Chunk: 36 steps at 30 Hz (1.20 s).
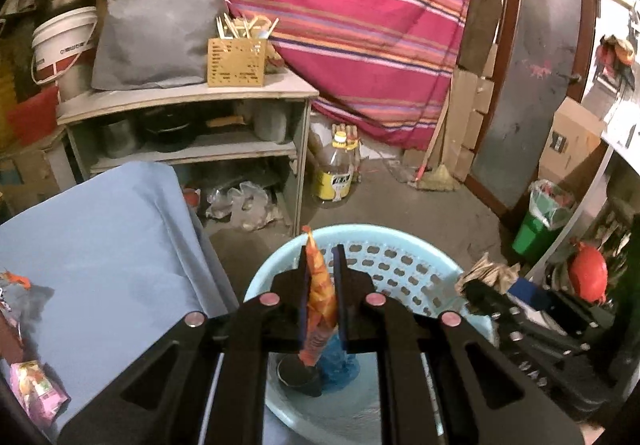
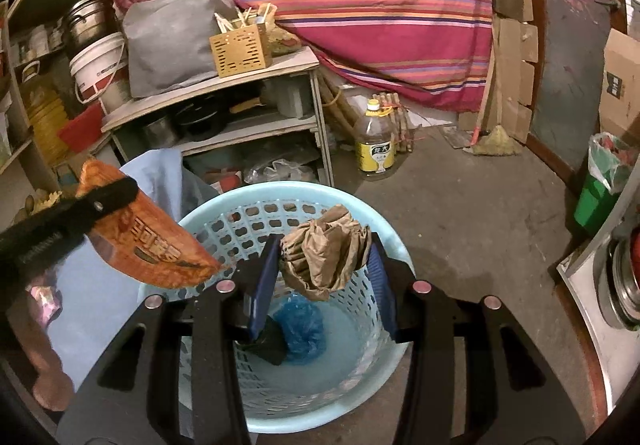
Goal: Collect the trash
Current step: 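Carry the chip bag and brown paper to the basket and release both, then return both tools to the table and grasp the silver-patterned wrapper with the left tool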
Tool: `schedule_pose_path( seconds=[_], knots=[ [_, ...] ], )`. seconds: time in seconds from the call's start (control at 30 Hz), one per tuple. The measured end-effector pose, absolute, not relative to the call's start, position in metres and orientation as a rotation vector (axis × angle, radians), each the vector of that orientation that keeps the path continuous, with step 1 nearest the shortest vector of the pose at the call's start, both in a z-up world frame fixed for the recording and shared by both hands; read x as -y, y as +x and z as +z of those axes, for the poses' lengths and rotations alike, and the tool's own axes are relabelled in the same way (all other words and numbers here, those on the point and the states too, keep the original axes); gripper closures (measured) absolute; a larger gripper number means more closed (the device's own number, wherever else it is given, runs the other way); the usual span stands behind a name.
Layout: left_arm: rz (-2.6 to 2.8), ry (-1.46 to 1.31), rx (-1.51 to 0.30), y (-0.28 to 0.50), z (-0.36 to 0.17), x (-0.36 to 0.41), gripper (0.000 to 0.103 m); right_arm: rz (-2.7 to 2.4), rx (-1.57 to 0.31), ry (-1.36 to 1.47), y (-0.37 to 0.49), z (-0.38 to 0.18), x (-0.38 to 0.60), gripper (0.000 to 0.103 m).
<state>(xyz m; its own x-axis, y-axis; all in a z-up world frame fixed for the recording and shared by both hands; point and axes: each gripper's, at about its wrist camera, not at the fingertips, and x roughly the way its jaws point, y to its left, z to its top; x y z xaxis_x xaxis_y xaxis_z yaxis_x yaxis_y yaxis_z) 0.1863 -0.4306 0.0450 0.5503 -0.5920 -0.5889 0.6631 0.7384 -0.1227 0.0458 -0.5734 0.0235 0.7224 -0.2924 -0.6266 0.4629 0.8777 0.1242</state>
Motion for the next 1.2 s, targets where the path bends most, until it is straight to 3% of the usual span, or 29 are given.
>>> schedule_pose_path(
  seconds=[0.2, 0.33, 0.47, 0.6, 0.73, 1.1, 1.2],
  knots=[
    [-0.711, 0.146, -0.695, 0.194, 0.03, 0.43, 0.089, -0.413, -0.653, 0.302, 0.052, 0.017, 0.574, 0.058],
    [-0.688, 0.151, -0.689, 0.194, 0.031, 0.427, 0.047, -0.405, -0.665, 0.285, 0.058, 0.014, 0.569, 0.058],
    [-0.688, 0.146, -0.677, 0.194, 0.037, 0.423, 0.046, -0.399, -0.679, 0.282, 0.061, 0.01, 0.567, 0.058],
    [-0.663, 0.133, -0.642, 0.194, 0.047, 0.408, 0.033, -0.397, -0.687, 0.277, 0.066, 0.009, 0.565, 0.057],
    [-0.625, 0.124, -0.63, 0.196, 0.054, 0.391, 0.028, -0.397, -0.681, 0.267, 0.071, 0.01, 0.557, 0.034],
    [-0.503, 0.121, -0.612, 0.2, 0.066, 0.31, 0.021, -0.396, -0.643, 0.22, 0.075, 0.023, 0.525, 0.006],
    [-0.46, 0.12, -0.6, 0.197, 0.069, 0.28, 0.012, -0.378, -0.62, 0.237, 0.073, 0.03, 0.514, 0.004]
  ],
)
